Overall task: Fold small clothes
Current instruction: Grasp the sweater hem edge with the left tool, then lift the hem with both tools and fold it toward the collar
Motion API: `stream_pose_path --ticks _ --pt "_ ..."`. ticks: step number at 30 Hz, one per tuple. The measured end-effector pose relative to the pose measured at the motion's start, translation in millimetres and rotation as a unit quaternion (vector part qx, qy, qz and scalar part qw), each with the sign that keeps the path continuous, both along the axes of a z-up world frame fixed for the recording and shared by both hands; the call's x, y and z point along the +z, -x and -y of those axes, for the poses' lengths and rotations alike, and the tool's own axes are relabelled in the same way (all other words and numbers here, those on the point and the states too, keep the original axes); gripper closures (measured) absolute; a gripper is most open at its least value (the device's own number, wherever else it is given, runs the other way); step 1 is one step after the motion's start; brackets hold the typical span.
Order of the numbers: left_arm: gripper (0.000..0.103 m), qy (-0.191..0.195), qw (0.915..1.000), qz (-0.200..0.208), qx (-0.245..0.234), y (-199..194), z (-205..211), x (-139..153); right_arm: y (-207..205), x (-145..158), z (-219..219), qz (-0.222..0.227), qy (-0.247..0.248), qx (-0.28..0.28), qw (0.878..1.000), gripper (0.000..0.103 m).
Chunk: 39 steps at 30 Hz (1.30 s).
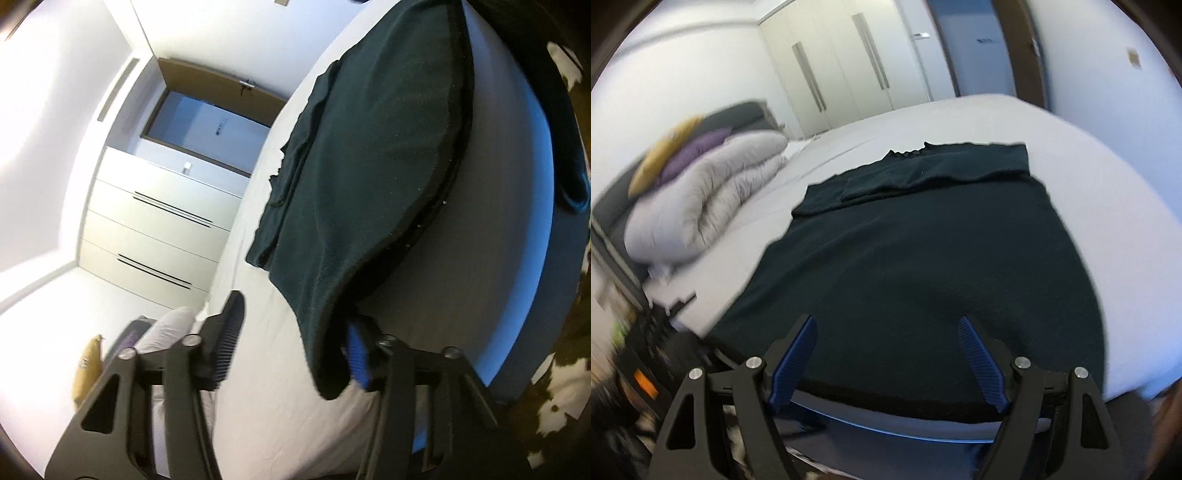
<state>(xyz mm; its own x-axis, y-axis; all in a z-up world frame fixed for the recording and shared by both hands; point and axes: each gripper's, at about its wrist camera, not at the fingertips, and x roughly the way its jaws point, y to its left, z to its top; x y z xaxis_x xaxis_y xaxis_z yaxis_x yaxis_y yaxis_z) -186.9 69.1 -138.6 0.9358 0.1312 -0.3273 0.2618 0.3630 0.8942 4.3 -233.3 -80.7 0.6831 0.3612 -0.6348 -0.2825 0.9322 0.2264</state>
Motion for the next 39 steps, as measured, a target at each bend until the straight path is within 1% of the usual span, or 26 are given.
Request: stream_pose_path --ticks 1,3,4,5,8,9,10,11,12,15,17,19,21,25,27,29,31,33,34,36,39 --pt "0.073 0.001 0.9999 -0.014 0.002 -2 -1 -1 4 2 -1 0.006 0.022 0.005 1.0 0.021" --pt "0.079 0.006 0.9992 -0.04 0.008 -9 -5 -3 14 4 -4 0.019 0.069 0.014 0.997 0.022" --pt "0.088 0.012 0.9987 -0.048 0.009 -11 -6 -2 19 5 -6 0.024 0.094 0.018 0.995 0.022" --pt "0.094 0.023 0.998 -0.057 0.013 -14 -8 2 24 5 -7 0.03 0.117 0.023 0.992 0.021" --pt "0.097 0.048 0.9969 -0.062 0.011 -15 -7 11 37 -1 -12 0.047 0.193 0.037 0.979 0.022" --pt "0.098 0.062 0.996 -0.063 0.01 -16 -5 16 42 -7 -15 0.054 0.235 0.044 0.97 0.022" --pt "0.098 0.074 0.9951 -0.065 0.01 -18 -5 21 44 -12 -17 0.058 0.265 0.049 0.961 0.024" --pt "0.098 0.095 0.9931 -0.068 0.013 -21 -5 28 47 -17 -20 0.06 0.291 0.055 0.953 0.027" --pt "0.098 0.118 0.9903 -0.071 0.018 -22 -7 34 49 -23 -22 0.06 0.318 0.066 0.944 0.033" --pt "0.098 0.174 0.9817 -0.07 0.036 -32 -12 56 56 -37 -25 0.066 0.376 0.087 0.92 0.034" --pt "0.098 0.203 0.9761 -0.065 0.044 -38 -16 69 59 -48 -25 0.073 0.419 0.094 0.9 0.034" --pt "0.098 0.219 0.9729 -0.06 0.046 -42 -17 79 60 -61 -23 0.075 0.467 0.093 0.876 0.034" --pt "0.098 0.231 0.9704 -0.054 0.045 -45 -17 88 59 -68 -20 0.077 0.494 0.088 0.862 0.034" --pt "0.098 0.26 0.9632 -0.049 0.048 -47 -15 108 57 -78 -21 0.076 0.514 0.092 0.849 0.034" --pt "0.098 0.271 0.96 -0.048 0.051 -49 -16 115 59 -84 -24 0.079 0.531 0.102 0.838 0.034" --pt "0.098 0.288 0.955 -0.048 0.054 -49 -17 123 58 -91 -25 0.08 0.546 0.107 0.827 0.034" --pt "0.098 0.304 0.9497 -0.047 0.057 -50 -20 131 55 -100 -23 0.069 0.566 0.106 0.815 0.037" --pt "0.098 0.315 0.9461 -0.044 0.061 -50 -22 137 53 -106 -21 0.063 0.579 0.102 0.807 0.041" --pt "0.098 0.318 0.9451 -0.043 0.062 -51 -22 139 51 -108 -21 0.063 0.582 0.099 0.805 0.042" --pt "0.098 0.323 0.9435 -0.042 0.063 -50 -23 142 48 -109 -21 0.067 0.584 0.09 0.804 0.044" --pt "0.098 0.319 0.9446 -0.042 0.062 -50 -22 142 45 -109 -21 0.07 0.585 0.079 0.804 0.052"
